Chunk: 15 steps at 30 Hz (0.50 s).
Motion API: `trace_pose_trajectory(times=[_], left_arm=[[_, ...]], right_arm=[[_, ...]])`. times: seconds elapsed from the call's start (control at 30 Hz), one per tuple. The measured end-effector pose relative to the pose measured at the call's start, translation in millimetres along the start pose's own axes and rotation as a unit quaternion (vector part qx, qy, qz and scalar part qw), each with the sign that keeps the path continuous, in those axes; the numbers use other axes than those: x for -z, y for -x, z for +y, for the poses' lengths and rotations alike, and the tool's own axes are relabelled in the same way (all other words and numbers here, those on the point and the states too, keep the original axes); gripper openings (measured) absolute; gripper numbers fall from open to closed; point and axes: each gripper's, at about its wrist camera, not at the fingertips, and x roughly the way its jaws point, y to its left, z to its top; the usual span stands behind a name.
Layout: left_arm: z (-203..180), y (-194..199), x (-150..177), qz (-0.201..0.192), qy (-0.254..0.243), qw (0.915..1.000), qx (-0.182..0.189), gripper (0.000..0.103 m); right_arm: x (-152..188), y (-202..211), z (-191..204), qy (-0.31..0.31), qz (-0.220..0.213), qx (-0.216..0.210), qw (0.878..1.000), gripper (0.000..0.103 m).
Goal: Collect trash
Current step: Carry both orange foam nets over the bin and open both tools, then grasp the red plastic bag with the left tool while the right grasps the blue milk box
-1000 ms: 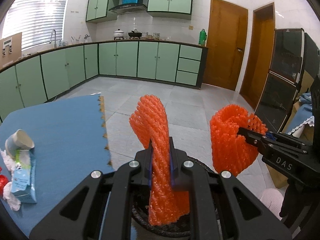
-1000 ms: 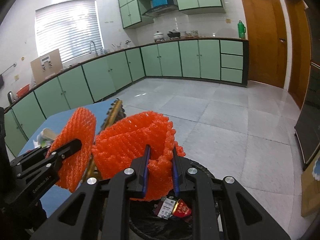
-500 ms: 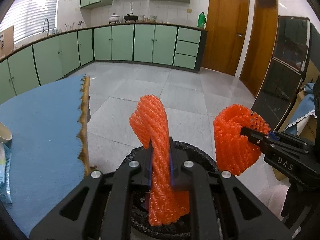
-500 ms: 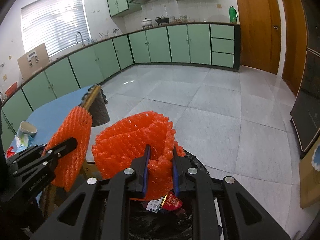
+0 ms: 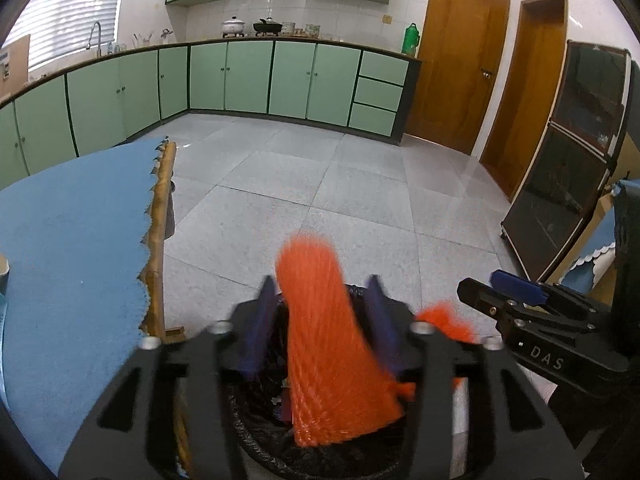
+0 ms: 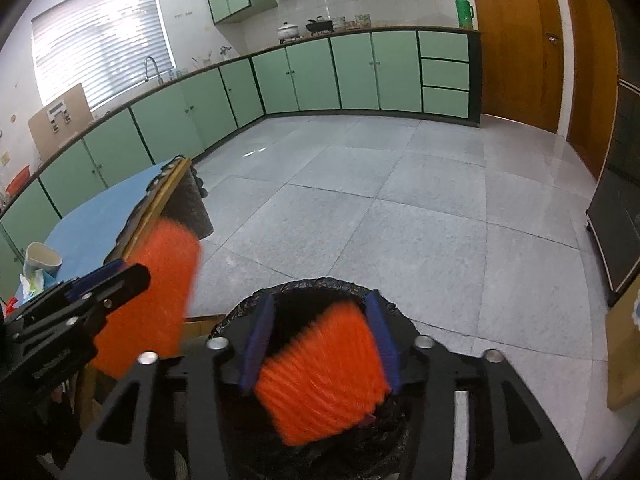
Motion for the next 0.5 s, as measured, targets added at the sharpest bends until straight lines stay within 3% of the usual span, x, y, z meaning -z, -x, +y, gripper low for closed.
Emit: trace_pose_trajectory(times=[0.13, 0.2, 0.5], left_arm=[[4.9, 8.2, -3.0, -0.006, 0.008, 0.9999, 0.002, 0.055], [9.0, 16.3, -5.8, -0.015, 0.012, 0.9998, 0.000, 0.065], [38.0, 74.7, -17.2, -0.055, 0.026, 0.9978, -0.027, 0.077]], right_arm=[[-2.2, 8.8, -0.6, -0.005, -0.012, 0.010, 1.000, 0.076], [-3.8, 15.8, -0.7, -0.009, -0.021, 0.019, 1.000, 0.085], [-17.0, 66.0, 24.2, -0.011, -0.074, 0.024, 0.997, 0.097]])
